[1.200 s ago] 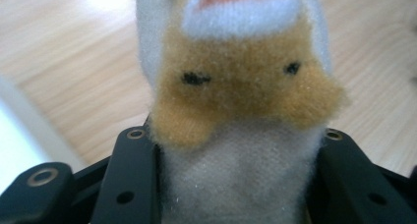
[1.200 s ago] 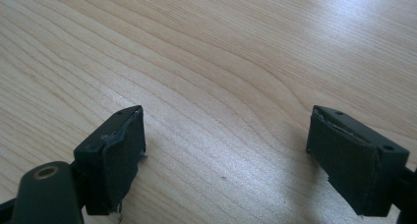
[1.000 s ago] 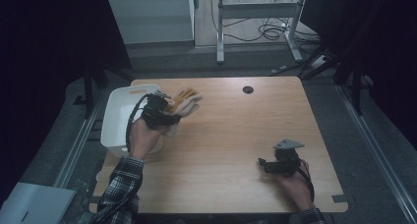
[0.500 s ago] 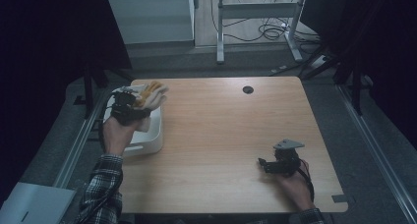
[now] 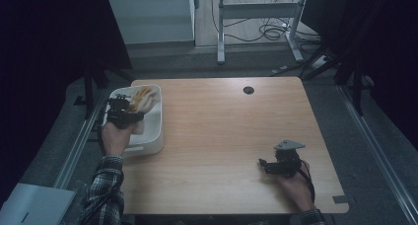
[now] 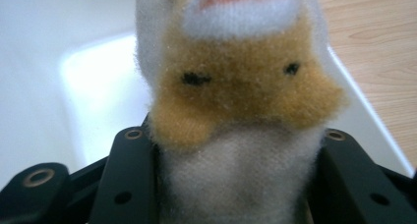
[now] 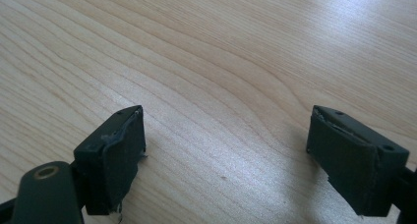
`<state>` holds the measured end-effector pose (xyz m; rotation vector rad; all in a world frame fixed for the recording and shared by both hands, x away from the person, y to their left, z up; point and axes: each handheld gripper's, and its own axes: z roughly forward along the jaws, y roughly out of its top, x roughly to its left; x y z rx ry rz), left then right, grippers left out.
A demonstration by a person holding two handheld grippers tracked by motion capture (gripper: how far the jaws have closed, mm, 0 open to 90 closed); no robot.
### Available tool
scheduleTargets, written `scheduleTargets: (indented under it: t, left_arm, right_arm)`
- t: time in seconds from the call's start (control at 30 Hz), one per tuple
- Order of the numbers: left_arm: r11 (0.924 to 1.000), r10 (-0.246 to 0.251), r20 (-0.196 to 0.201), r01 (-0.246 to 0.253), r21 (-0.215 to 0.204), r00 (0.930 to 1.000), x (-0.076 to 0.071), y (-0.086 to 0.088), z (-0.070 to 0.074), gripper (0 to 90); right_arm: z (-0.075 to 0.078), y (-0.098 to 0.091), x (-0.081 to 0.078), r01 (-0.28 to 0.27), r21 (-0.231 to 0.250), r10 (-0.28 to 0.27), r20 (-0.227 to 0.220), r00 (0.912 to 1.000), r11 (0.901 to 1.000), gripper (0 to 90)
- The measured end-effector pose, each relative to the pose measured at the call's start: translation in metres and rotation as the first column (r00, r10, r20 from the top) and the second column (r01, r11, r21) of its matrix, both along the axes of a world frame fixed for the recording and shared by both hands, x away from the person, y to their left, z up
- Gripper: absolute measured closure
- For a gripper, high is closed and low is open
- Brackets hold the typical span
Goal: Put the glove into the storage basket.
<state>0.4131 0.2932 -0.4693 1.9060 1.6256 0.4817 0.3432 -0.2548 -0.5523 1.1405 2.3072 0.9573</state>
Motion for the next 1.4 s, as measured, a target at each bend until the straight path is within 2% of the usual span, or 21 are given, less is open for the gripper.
scheduleTargets:
  t: [0.33, 0.57, 0.7, 0.73, 0.77, 0.87, 1.0, 1.13, 1.4]
  left_arm:
    - [0.9991, 0.021, -0.078, -0.018, 0.037, 0.9967, 0.021, 0.001, -0.019, 53.2]
    - [0.9982, 0.012, -0.164, -0.002, 0.061, 0.9864, 0.035, -0.006, -0.027, 52.3]
    - [0.9984, 0.002, -0.190, 0.009, 0.056, 0.9818, 0.039, -0.012, -0.031, 51.3]
    - [0.9984, -0.003, -0.197, 0.014, 0.055, 0.9804, 0.040, -0.012, -0.032, 50.5]
    - [0.9991, -0.005, -0.221, 0.014, 0.040, 0.9752, 0.042, -0.014, -0.034, 48.9]
    - [0.9973, 0.000, -0.242, 0.018, 0.071, 0.9703, 0.044, -0.017, -0.037, 33.0]
    - [0.9976, 0.007, -0.232, 0.009, 0.069, 0.9726, 0.043, -0.016, -0.037, 19.0]
    - [0.9993, 0.001, -0.225, 0.008, 0.036, 0.9745, 0.041, -0.013, -0.035, 11.8]
    - [0.9999, -0.014, -0.165, 0.014, 0.003, 0.9863, 0.033, -0.010, -0.022, 10.7]
  right_arm:
    - [0.000, 0.000, 0.000, 0.000, 0.000, 0.000, 0.000, 1.0000, 1.0000, 15.2]
    - [0.000, 0.000, 0.000, 0.000, 0.000, 0.000, 0.000, 1.0000, 1.0000, 15.2]
    - [0.000, 0.000, 0.000, 0.001, 0.000, -0.001, 0.000, 1.0000, 1.0000, 15.2]
    - [0.000, 0.000, 0.000, 0.000, 0.000, 0.000, 0.000, 1.0000, 1.0000, 15.2]
    - [0.000, 0.000, 0.000, 0.000, 0.000, 0.000, 0.000, 1.0000, 1.0000, 15.2]
    - [0.000, 0.000, 0.000, 0.000, 0.000, 0.000, 0.000, 1.0000, 1.0000, 15.2]
    - [0.000, 0.000, 0.000, 0.000, 0.000, 0.000, 0.000, 1.0000, 1.0000, 15.2]
    - [0.000, 0.000, 0.000, 0.000, 0.000, 0.000, 0.000, 1.0000, 1.0000, 15.2]
    - [0.000, 0.000, 0.000, 0.000, 0.000, 0.000, 0.000, 1.0000, 1.0000, 15.2]
